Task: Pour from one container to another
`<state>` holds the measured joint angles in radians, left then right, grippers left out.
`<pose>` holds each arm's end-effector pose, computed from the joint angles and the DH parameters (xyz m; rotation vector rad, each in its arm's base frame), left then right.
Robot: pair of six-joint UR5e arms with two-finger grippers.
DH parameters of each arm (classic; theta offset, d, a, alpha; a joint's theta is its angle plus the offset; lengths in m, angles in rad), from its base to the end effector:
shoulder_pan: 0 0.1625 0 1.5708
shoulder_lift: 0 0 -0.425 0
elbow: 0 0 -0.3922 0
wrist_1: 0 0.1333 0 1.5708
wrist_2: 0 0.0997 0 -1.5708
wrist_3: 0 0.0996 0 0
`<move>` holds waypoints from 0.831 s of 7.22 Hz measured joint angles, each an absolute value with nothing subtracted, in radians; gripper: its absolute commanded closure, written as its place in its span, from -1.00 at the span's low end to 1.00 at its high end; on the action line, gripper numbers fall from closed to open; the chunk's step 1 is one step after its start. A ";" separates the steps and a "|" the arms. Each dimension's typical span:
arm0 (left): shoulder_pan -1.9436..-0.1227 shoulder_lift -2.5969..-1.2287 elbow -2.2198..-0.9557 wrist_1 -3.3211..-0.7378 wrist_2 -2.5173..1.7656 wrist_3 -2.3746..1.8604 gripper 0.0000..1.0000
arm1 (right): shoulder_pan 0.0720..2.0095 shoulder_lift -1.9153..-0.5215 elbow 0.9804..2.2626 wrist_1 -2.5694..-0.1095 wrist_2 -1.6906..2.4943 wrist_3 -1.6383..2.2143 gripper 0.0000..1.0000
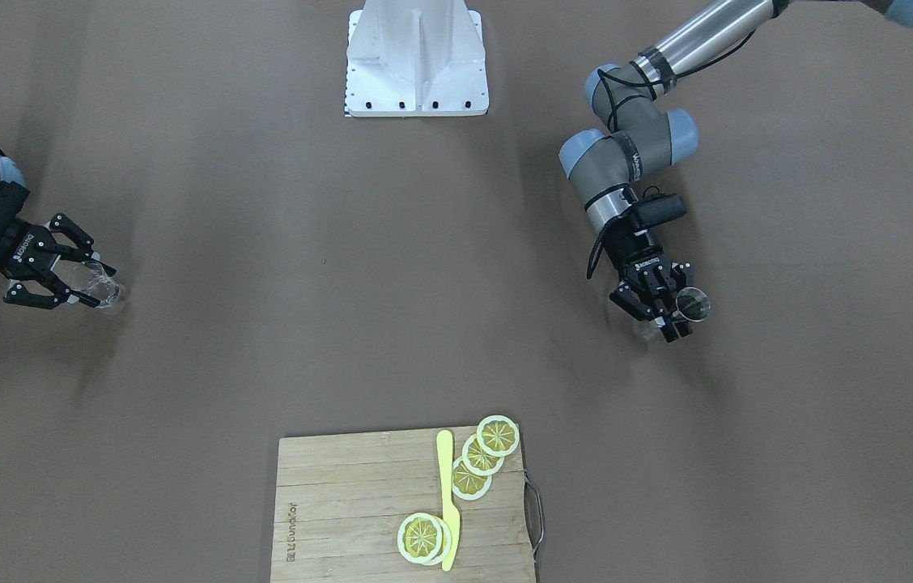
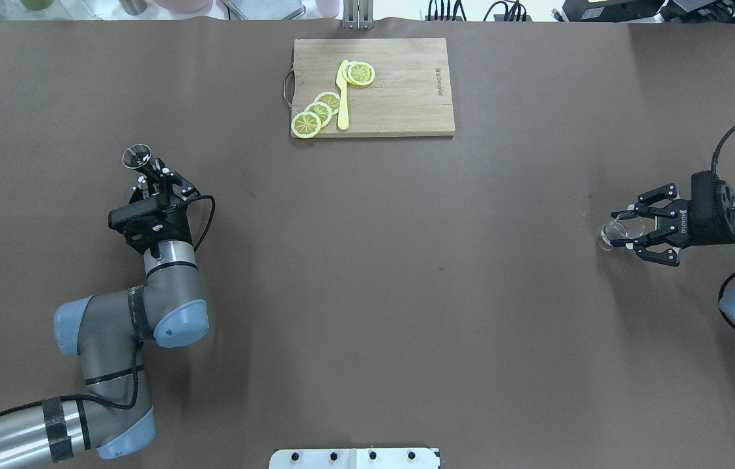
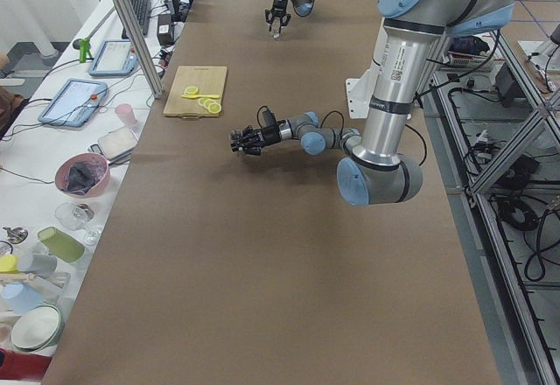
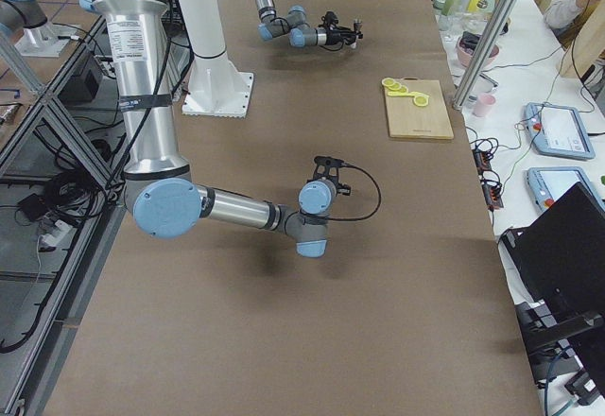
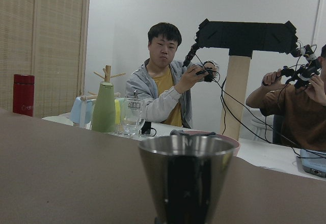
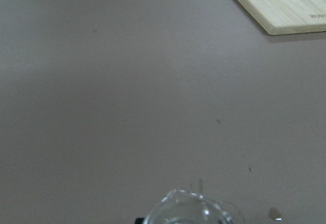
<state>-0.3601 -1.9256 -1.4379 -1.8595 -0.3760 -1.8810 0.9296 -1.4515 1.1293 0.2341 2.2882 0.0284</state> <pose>0.5147 -0.4352 0.4579 1.2195 0.4333 -0.8820 -0.2484 -0.4462 0.6160 1.1936 -1.0542 -1.0123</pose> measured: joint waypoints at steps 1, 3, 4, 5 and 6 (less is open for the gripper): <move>-0.352 -1.928 -1.437 -1.859 -0.371 -1.880 1.00 | 0.930 -1.451 1.129 0.235 2.286 0.029 0.36; -0.345 -1.934 -1.437 -1.858 -0.360 -1.877 1.00 | 0.930 -1.451 1.129 0.235 2.283 0.029 0.28; -0.343 -1.940 -1.437 -1.858 -0.349 -1.875 1.00 | 0.930 -1.450 1.129 0.235 2.283 0.029 0.24; -0.340 -1.946 -1.437 -1.858 -0.340 -1.873 1.00 | 0.930 -1.450 1.129 0.235 2.283 0.029 0.20; -0.333 -1.952 -1.435 -1.857 -0.333 -1.872 1.00 | 0.930 -1.450 1.129 0.235 2.282 0.030 0.20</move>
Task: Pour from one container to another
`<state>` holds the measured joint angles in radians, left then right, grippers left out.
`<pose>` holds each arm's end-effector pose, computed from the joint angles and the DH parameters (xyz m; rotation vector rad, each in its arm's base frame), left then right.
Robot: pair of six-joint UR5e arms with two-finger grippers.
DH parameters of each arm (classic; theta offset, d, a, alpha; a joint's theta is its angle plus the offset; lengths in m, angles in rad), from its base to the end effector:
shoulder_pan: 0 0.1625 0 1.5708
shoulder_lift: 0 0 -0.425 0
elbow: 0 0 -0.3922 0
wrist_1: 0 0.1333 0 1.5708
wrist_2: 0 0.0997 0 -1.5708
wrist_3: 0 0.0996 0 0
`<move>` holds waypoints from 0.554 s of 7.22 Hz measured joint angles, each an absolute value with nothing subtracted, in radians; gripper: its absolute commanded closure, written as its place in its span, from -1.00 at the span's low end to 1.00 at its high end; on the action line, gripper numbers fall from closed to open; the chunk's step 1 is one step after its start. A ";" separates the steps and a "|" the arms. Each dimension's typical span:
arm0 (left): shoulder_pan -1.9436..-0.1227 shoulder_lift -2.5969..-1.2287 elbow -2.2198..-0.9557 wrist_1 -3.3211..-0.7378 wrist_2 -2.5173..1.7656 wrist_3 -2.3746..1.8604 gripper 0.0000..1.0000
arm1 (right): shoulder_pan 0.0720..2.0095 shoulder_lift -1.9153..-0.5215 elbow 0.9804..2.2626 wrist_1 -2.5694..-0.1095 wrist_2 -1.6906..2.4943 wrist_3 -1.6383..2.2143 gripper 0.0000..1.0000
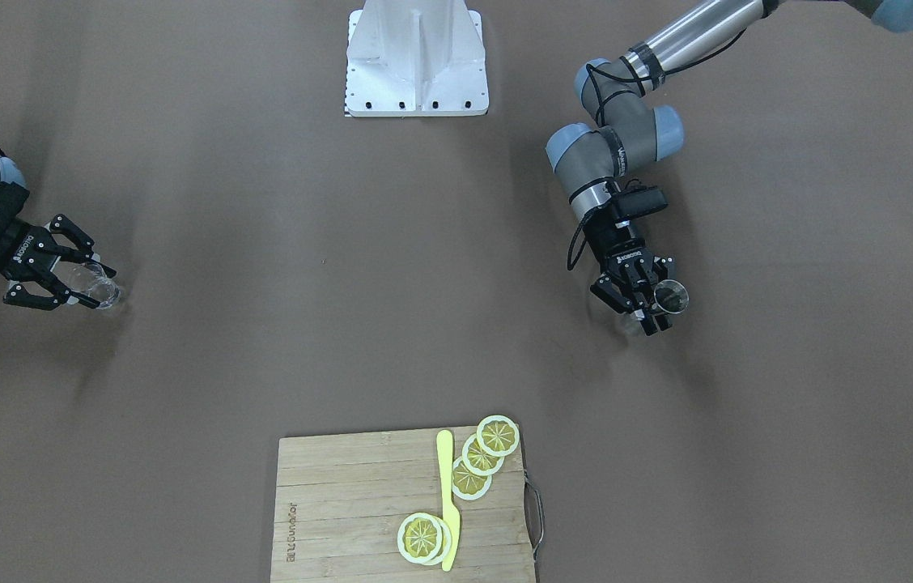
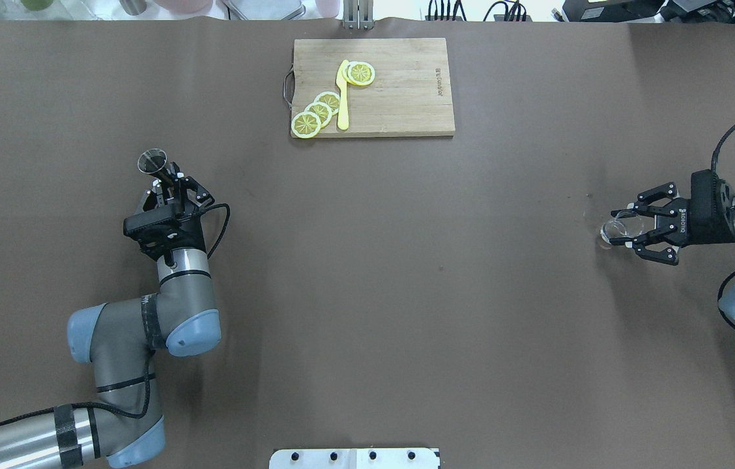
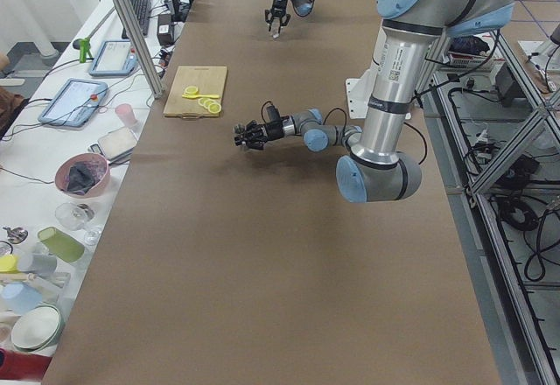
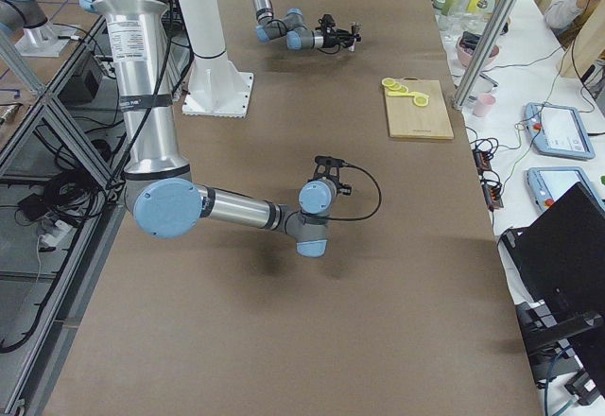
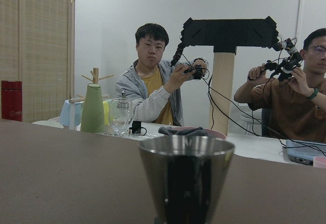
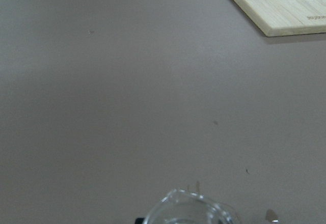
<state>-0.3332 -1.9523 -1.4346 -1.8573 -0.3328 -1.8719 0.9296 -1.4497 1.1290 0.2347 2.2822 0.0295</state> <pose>0.5315 -0.4246 0.4392 1.2550 0.4568 -0.8689 -0.2487 -0.4474 0.6152 1.1976 -1.0505 -1.0077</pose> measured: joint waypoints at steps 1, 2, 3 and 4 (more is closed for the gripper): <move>-0.325 -1.957 -1.432 -1.857 -0.327 -1.870 1.00 | 0.930 -1.450 1.129 0.235 2.282 0.033 0.20; -0.319 -1.959 -1.431 -1.856 -0.323 -1.868 1.00 | 0.930 -1.450 1.129 0.235 2.281 0.038 0.19; -0.316 -1.960 -1.430 -1.856 -0.320 -1.866 1.00 | 0.930 -1.450 1.129 0.235 2.281 0.040 0.13; -0.315 -1.960 -1.428 -1.855 -0.317 -1.865 1.00 | 0.930 -1.450 1.129 0.235 2.281 0.041 0.11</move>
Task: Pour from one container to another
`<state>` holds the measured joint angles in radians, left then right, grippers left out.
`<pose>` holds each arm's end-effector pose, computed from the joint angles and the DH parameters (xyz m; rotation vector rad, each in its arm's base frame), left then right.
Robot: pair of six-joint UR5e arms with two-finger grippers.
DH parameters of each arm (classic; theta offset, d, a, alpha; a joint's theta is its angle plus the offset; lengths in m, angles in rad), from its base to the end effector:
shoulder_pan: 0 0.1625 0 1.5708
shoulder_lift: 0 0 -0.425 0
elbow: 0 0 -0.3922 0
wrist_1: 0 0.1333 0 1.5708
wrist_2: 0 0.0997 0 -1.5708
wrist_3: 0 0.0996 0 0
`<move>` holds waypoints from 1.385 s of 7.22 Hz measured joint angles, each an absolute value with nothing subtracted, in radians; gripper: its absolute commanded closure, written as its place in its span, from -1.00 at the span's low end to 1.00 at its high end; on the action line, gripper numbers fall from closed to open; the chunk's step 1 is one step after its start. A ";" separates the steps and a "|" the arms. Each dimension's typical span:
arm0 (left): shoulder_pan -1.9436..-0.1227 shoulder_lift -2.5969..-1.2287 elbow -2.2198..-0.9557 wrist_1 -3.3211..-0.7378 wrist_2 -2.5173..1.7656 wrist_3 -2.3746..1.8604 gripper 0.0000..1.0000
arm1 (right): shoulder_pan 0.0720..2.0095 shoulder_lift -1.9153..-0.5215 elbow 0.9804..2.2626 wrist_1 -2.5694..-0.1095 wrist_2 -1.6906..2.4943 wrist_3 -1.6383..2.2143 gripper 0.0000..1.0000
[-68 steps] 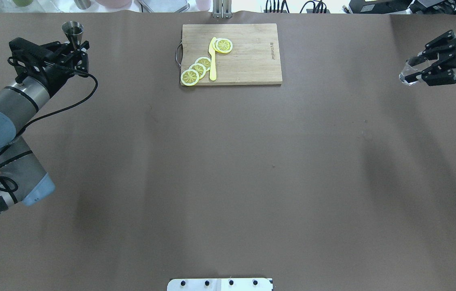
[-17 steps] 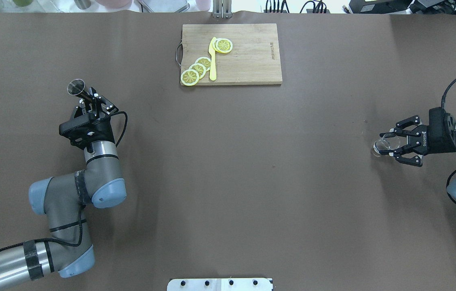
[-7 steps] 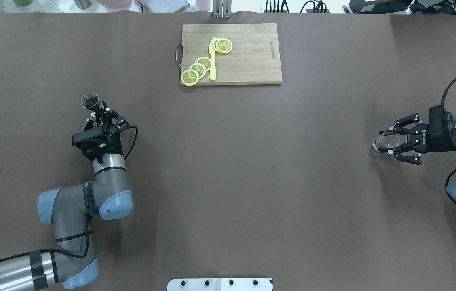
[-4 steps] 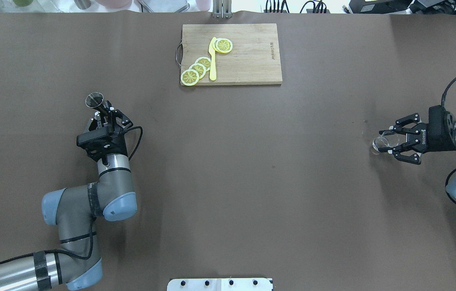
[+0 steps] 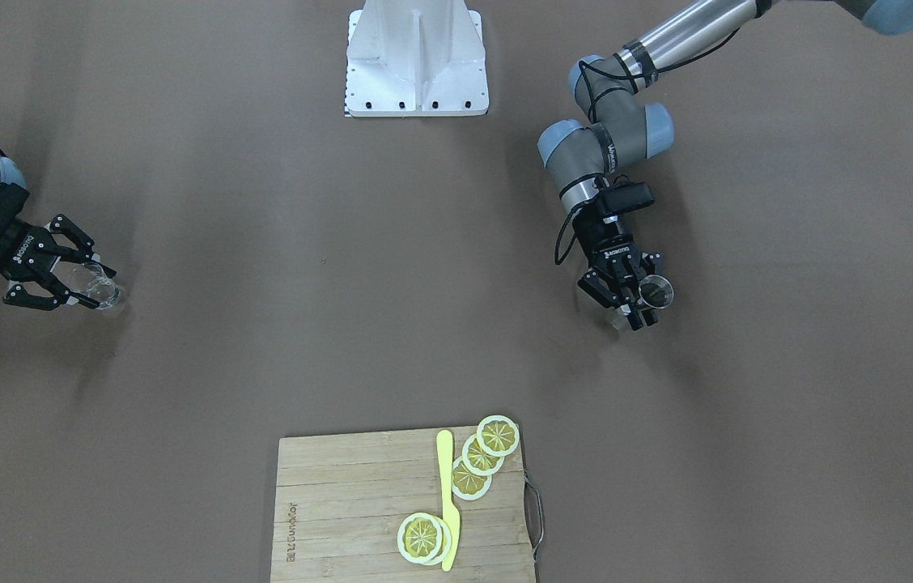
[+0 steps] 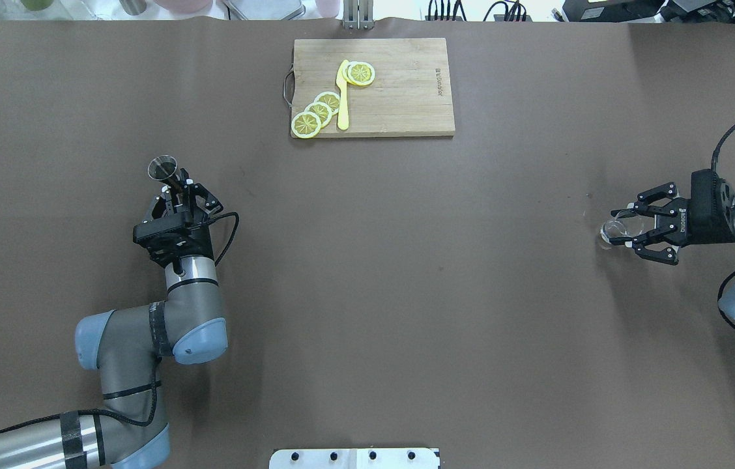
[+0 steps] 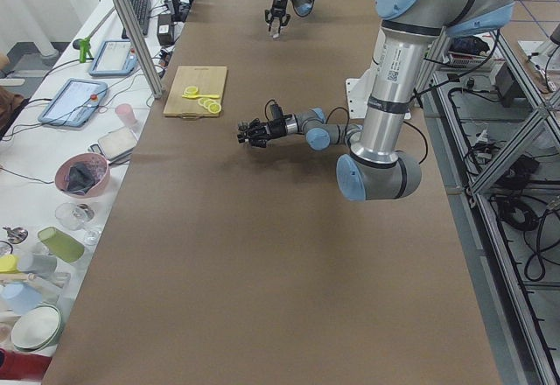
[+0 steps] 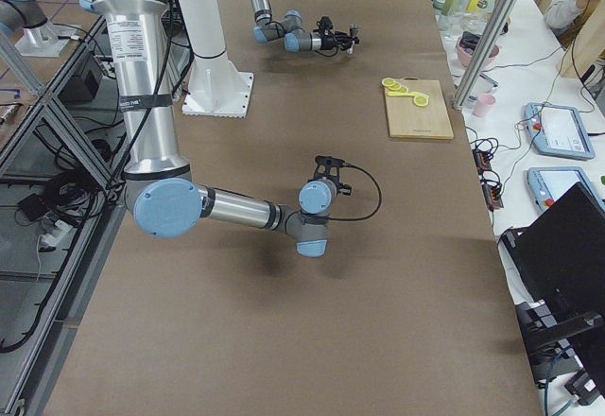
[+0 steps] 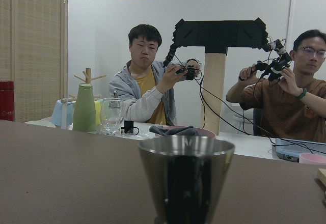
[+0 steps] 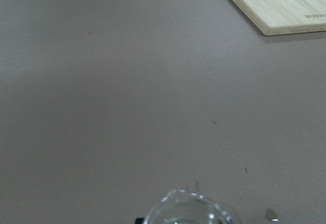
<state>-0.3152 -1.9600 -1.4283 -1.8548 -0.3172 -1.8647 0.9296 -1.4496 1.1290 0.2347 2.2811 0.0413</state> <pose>0.5409 -0.4161 0.4363 1.2661 0.4598 -0.8491 -0.2487 -0.4475 0.6151 1.1907 -1.0556 -0.9978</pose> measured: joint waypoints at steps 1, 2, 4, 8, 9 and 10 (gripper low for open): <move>-0.314 -1.960 -1.426 -1.853 -0.311 -1.864 1.00 | 0.930 -1.450 1.129 0.235 2.281 0.042 0.06; -0.313 -1.959 -1.424 -1.850 -0.303 -1.860 1.00 | 0.930 -1.450 1.129 0.235 2.281 0.043 0.04; -0.311 -1.960 -1.422 -1.845 -0.295 -1.841 1.00 | 0.930 -1.450 1.129 0.235 2.281 0.043 -0.01; -0.307 -1.960 -1.416 -1.844 -0.277 -1.837 0.84 | 0.931 -1.451 1.130 0.236 2.268 0.046 -0.13; -0.306 -1.960 -1.416 -1.845 -0.275 -1.840 0.80 | 0.931 -1.451 1.131 0.236 2.264 0.048 -0.16; -0.305 -1.959 -1.415 -1.846 -0.274 -1.845 0.76 | 0.931 -1.451 1.131 0.236 2.263 0.052 -0.17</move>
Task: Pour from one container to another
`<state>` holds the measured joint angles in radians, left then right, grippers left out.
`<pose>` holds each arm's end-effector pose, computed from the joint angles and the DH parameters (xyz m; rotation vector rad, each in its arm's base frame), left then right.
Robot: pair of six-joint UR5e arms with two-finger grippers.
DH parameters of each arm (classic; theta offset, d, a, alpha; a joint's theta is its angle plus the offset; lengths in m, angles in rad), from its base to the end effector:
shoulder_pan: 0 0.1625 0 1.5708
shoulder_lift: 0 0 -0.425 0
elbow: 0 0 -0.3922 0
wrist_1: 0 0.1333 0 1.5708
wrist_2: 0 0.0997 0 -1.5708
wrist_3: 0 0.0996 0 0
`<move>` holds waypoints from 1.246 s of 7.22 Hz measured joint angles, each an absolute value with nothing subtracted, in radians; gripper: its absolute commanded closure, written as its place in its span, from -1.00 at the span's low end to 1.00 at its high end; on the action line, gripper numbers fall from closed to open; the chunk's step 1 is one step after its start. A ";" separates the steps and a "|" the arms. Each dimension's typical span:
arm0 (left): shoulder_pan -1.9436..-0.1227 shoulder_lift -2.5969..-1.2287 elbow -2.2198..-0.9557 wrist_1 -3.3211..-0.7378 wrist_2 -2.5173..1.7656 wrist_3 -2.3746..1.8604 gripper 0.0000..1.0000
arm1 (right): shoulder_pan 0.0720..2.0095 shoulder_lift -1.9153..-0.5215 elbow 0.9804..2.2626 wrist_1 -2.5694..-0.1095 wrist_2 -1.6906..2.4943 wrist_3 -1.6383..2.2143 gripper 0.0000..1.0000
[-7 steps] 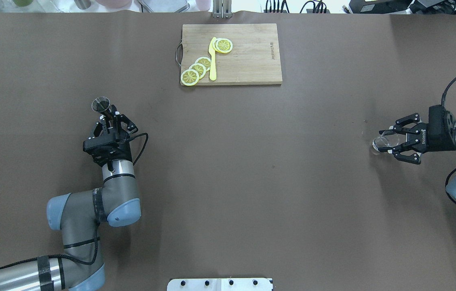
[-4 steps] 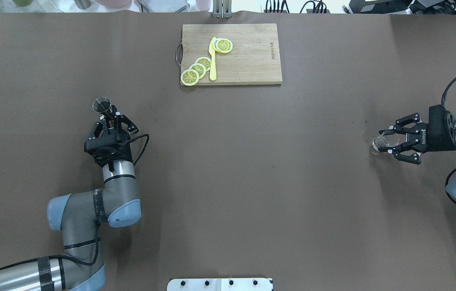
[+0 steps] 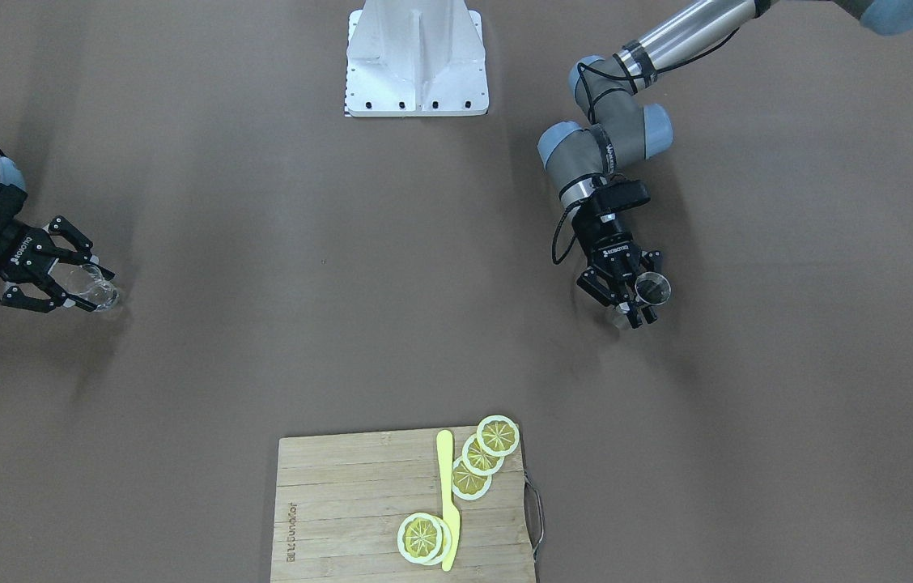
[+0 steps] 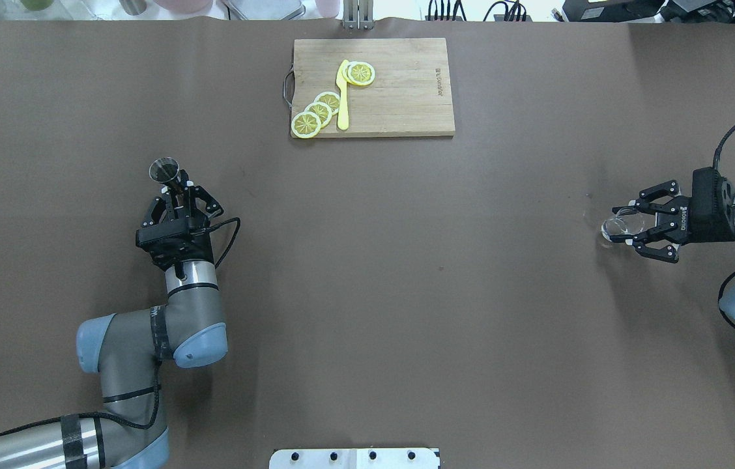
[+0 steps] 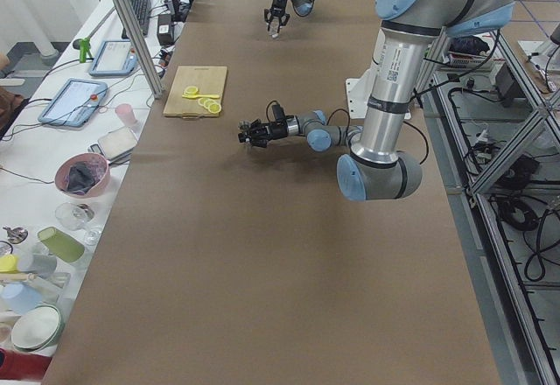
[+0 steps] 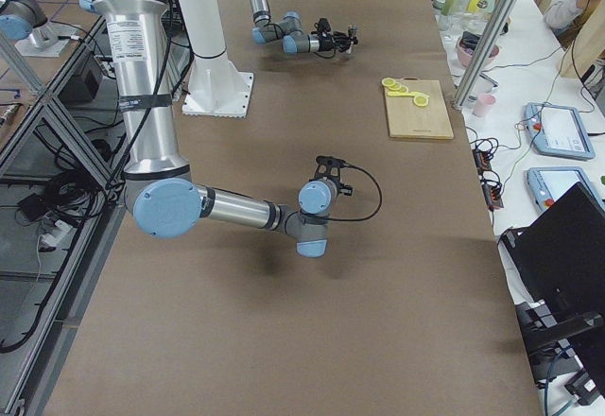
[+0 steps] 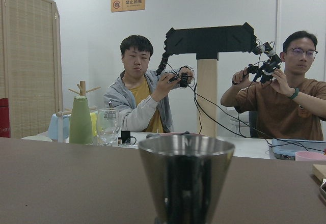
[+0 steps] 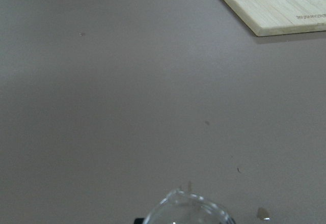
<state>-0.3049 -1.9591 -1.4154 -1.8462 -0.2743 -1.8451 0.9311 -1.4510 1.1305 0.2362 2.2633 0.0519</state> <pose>0.5443 -0.4116 0.4404 1.3105 0.4271 -0.8161 -0.2472 -0.4490 0.6151 1.1937 -1.0467 -0.9761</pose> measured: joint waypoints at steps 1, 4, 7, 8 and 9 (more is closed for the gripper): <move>-0.303 -1.959 -1.414 -1.847 -0.274 -1.848 0.76 | 0.931 -1.451 1.131 0.236 2.262 0.058 -0.17; -0.299 -1.959 -1.403 -1.848 -0.275 -1.849 0.25 | 0.931 -1.451 1.130 0.236 2.260 0.067 -0.18; -0.295 -1.960 -1.397 -1.848 -0.275 -1.848 0.25 | 0.931 -1.451 1.131 0.236 2.257 0.068 -0.44; -0.294 -1.960 -1.396 -1.848 -0.275 -1.848 0.25 | 0.931 -1.451 1.131 0.236 2.255 0.069 -0.51; -0.293 -1.960 -1.396 -1.848 -0.275 -1.849 0.24 | 0.931 -1.451 1.131 0.236 2.252 0.069 -0.52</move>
